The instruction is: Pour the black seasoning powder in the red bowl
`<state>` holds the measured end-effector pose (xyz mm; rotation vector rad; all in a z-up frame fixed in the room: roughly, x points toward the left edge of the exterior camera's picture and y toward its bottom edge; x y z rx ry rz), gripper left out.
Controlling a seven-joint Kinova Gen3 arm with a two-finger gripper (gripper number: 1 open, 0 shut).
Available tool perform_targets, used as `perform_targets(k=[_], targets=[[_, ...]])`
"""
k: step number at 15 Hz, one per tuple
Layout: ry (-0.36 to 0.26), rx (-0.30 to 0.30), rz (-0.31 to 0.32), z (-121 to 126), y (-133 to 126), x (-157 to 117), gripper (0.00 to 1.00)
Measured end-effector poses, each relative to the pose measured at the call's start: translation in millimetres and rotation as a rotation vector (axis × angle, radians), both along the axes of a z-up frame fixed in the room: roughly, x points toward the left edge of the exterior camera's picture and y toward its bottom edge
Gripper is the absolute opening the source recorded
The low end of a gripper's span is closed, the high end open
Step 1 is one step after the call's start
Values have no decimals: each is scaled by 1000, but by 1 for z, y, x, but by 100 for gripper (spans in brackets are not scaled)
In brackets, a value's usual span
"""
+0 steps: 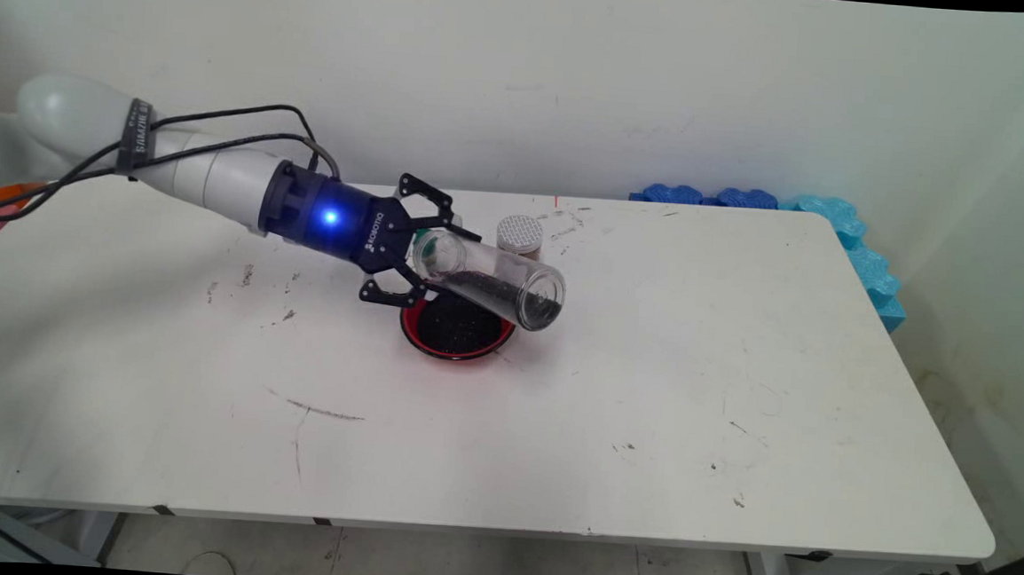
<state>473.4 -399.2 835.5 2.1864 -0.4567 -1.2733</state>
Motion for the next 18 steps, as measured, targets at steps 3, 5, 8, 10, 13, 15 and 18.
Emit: perform_targets(k=[3,5,8,10,13,15,18], targets=[[15,40,24,-1,1,0,0],[23,61,38,-1,1,0,0],[35,88,56,-1,1,0,0],[47,111,71,-2,1,-1,0],[63,139,90,-1,1,-1,0],[74,156,102,-1,1,-2,0],[89,178,118,-1,1,-3,0]])
